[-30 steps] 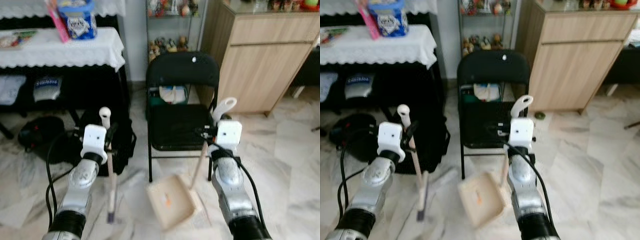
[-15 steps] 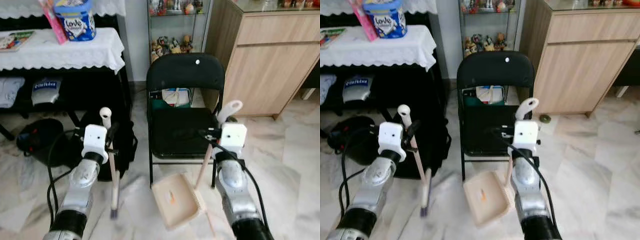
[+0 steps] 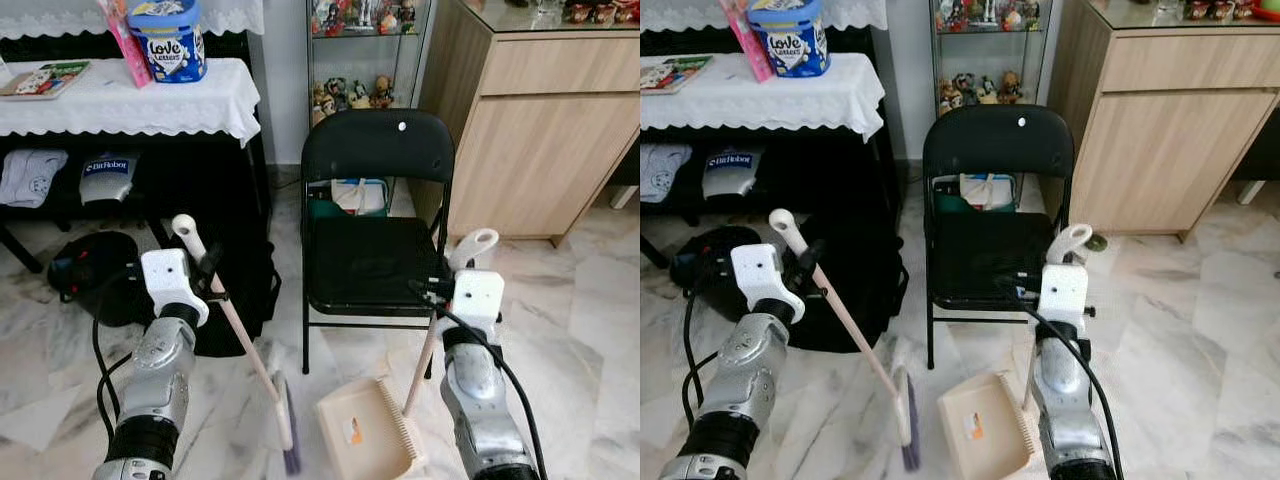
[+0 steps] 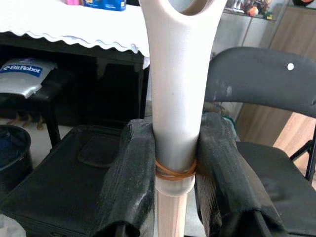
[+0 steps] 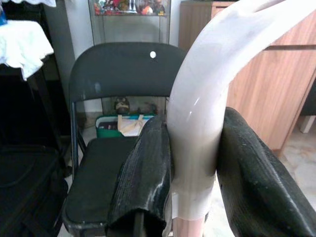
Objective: Sweep floor
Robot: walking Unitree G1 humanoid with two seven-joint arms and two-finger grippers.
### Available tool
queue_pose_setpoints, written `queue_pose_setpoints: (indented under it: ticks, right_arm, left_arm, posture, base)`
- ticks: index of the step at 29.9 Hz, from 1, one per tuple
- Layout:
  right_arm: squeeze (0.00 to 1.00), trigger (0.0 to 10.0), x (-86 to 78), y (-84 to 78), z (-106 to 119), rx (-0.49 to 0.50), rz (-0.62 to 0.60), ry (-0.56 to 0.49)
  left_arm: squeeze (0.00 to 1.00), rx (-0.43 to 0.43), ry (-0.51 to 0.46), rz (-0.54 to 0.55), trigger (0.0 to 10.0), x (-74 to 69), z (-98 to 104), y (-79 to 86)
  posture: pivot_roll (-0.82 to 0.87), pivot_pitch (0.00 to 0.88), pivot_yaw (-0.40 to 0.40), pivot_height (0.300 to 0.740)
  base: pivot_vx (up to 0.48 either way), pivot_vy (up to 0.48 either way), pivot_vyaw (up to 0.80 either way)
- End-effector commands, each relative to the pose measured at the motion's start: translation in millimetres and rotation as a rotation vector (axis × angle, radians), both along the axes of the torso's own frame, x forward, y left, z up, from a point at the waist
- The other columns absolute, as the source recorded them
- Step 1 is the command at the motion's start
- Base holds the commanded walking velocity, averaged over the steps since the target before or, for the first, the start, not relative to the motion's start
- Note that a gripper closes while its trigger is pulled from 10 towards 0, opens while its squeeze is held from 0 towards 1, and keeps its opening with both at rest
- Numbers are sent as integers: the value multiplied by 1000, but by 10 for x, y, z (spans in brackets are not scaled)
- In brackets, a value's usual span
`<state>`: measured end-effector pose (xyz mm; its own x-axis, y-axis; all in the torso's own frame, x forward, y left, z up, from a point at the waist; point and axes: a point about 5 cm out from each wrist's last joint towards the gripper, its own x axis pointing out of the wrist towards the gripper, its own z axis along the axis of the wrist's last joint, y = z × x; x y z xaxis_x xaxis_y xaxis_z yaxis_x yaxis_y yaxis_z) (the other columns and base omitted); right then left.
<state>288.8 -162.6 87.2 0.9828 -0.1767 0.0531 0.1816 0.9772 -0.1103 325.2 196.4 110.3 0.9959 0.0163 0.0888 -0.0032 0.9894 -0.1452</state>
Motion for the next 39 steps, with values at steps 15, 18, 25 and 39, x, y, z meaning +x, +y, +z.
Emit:
queue_pose_setpoints:
  ticks: [15, 18, 25, 39]
  right_arm:
    - [0, 10000, -12, 79, 124, 8, 8, -41]
    - [0, 10000, -14, 92, 126, 11, 11, -41]
    - [0, 10000, -9, 131, 143, 18, 24, -48]
    - [0, 10000, -33, 133, 182, 27, 27, -79]
  left_arm:
    - [0, -105, -162, 1, 10000, 153, 457, -36]
    - [0, -119, -160, 5, 10000, 185, 460, -50]
    - [0, -94, -163, 41, 10000, 335, 471, -105]
    - [0, 9, -137, 31, 10000, 463, 380, -284]
  posture:
    - [-71, 62, 39, 740]
    - [-72, 62, 39, 740]
    - [-77, 61, 36, 740]
    - [-115, 59, 33, 740]
  base:
    - [0, 0, 0]
    - [0, 0, 0]
    - [0, 0, 0]
    - [0, 0, 0]
